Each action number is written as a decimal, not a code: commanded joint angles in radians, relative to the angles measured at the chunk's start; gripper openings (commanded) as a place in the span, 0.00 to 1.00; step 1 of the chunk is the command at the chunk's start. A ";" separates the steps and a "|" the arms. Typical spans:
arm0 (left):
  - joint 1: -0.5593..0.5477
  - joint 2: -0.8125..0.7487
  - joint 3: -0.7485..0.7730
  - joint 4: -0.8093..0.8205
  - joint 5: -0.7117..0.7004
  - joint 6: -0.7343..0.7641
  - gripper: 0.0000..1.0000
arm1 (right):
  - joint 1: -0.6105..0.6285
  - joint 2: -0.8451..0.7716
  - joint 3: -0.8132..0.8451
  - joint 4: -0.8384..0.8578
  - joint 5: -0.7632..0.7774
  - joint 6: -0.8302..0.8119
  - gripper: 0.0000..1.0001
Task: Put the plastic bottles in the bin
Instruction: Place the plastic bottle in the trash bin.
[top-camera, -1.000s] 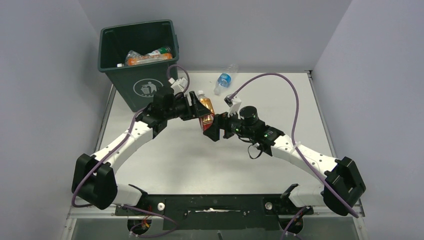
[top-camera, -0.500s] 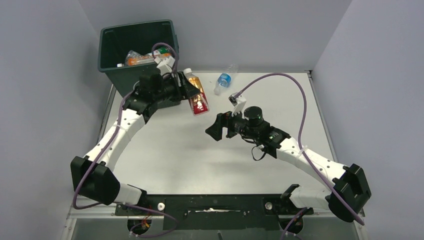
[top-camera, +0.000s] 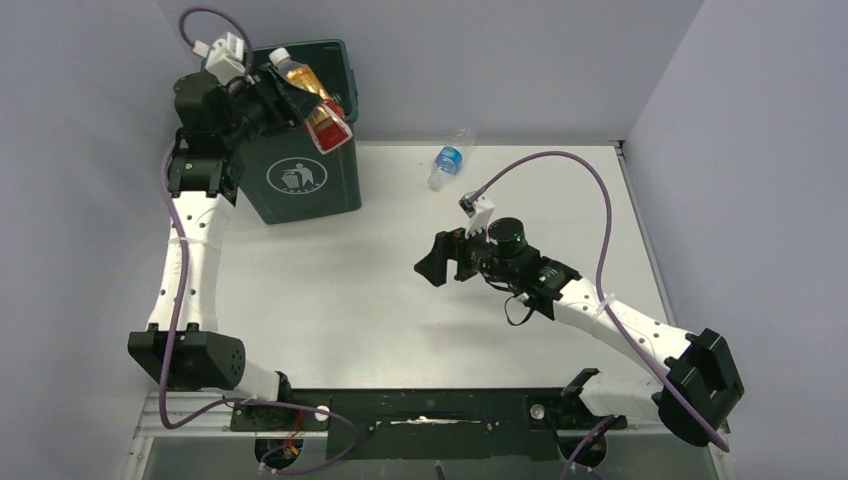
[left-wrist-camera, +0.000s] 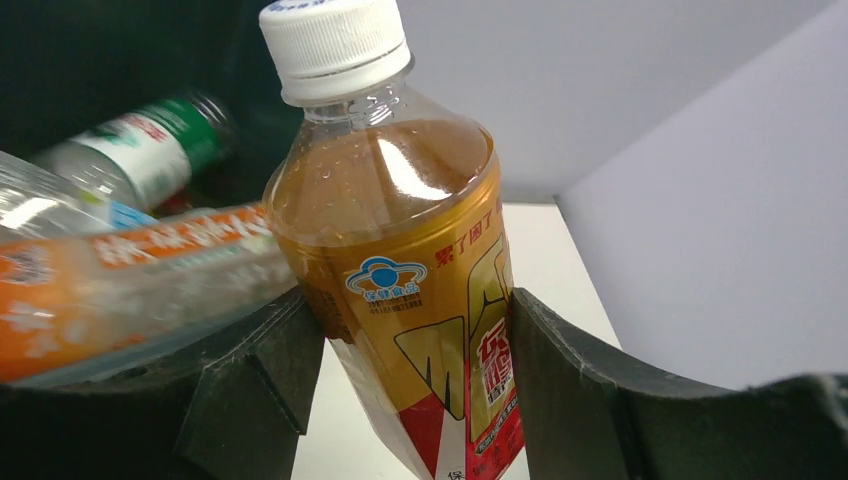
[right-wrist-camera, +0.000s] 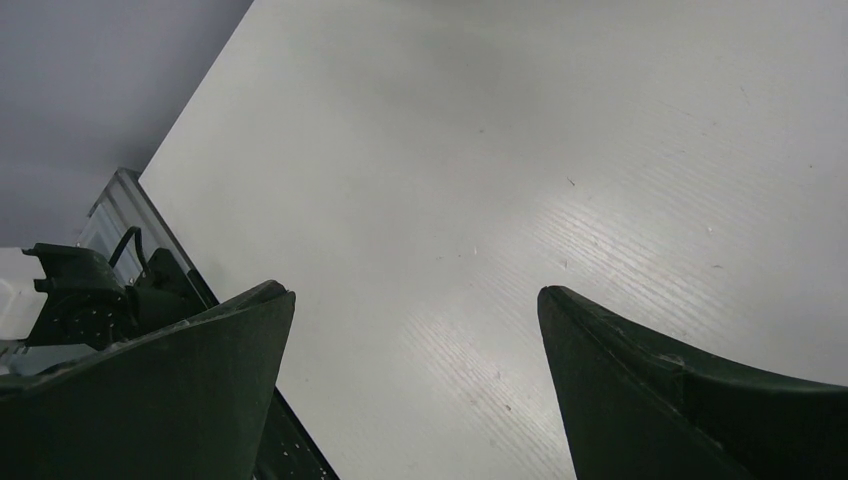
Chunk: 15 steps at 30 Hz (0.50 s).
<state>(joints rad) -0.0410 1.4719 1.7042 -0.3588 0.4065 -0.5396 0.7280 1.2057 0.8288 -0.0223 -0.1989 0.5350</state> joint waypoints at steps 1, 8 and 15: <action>0.112 0.026 0.109 0.080 0.050 -0.036 0.51 | 0.007 -0.045 -0.008 0.032 0.021 0.009 0.98; 0.214 0.097 0.175 0.167 0.044 -0.075 0.52 | 0.007 -0.060 -0.027 0.030 0.030 0.019 0.98; 0.254 0.184 0.179 0.326 0.028 -0.139 0.52 | 0.006 -0.057 -0.030 0.029 0.032 0.026 0.98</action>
<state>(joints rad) 0.1978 1.6157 1.8320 -0.2111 0.4313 -0.6308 0.7280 1.1805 0.8017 -0.0254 -0.1852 0.5568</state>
